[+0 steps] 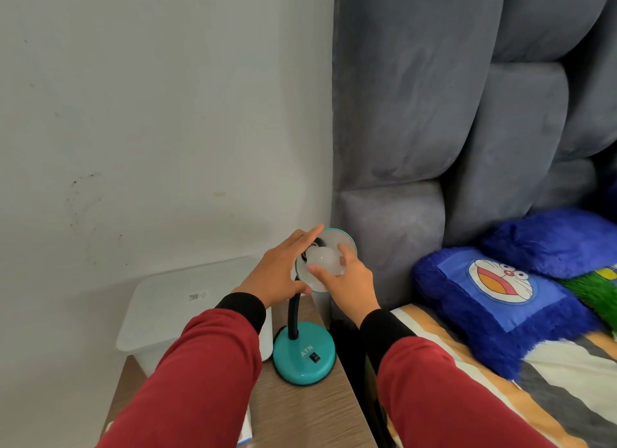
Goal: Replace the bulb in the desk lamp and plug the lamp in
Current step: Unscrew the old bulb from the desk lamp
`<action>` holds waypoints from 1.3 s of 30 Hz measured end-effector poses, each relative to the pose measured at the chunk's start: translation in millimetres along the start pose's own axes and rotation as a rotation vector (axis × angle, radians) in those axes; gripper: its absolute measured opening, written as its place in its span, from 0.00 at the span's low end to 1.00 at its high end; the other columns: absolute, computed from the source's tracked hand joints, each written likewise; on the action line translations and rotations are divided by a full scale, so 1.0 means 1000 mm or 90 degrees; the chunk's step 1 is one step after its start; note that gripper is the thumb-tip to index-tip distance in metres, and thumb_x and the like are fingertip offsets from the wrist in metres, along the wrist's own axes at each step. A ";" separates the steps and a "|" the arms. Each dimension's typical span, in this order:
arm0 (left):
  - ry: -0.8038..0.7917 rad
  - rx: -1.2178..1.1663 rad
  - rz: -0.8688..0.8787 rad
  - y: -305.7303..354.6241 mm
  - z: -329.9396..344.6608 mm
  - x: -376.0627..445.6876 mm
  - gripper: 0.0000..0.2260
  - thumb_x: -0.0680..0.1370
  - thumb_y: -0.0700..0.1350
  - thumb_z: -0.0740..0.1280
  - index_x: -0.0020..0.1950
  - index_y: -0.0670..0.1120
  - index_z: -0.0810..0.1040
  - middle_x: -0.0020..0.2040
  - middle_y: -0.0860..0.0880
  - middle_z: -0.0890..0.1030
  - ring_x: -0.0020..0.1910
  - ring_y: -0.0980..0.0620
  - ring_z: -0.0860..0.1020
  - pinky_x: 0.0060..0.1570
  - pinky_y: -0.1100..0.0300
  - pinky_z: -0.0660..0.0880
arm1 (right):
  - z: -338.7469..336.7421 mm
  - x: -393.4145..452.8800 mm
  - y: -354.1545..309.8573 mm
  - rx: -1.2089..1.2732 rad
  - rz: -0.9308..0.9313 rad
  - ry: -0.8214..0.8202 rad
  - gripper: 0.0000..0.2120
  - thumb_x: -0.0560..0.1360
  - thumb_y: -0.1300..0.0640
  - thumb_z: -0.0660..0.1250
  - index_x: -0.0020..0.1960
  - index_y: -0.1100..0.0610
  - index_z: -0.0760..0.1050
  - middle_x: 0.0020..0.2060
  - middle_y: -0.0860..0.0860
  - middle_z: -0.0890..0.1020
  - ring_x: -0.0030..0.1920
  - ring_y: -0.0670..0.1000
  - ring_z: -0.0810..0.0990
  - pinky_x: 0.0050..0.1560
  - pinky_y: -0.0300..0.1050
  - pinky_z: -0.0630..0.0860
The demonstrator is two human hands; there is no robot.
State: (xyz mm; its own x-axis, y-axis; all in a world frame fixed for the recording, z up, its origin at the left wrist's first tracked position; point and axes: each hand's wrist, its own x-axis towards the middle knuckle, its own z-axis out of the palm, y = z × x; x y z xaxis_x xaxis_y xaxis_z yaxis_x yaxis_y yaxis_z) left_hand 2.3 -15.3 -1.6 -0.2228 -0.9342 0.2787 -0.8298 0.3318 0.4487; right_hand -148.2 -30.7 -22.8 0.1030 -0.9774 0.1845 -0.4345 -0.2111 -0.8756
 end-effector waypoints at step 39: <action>-0.003 -0.003 0.000 0.001 -0.001 0.002 0.50 0.67 0.42 0.77 0.77 0.61 0.47 0.66 0.58 0.66 0.59 0.61 0.67 0.58 0.70 0.64 | -0.001 0.000 0.003 0.042 0.000 -0.038 0.31 0.71 0.54 0.73 0.71 0.53 0.66 0.65 0.52 0.75 0.61 0.51 0.74 0.61 0.41 0.72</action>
State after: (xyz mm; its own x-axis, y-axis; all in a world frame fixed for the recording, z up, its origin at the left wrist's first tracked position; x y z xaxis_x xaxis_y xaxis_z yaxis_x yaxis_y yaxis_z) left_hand 1.9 -16.5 0.1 -0.2247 -0.9350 0.2743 -0.8277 0.3316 0.4527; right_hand -150.6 -31.7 -24.5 0.1571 -0.9747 0.1589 -0.3742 -0.2077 -0.9038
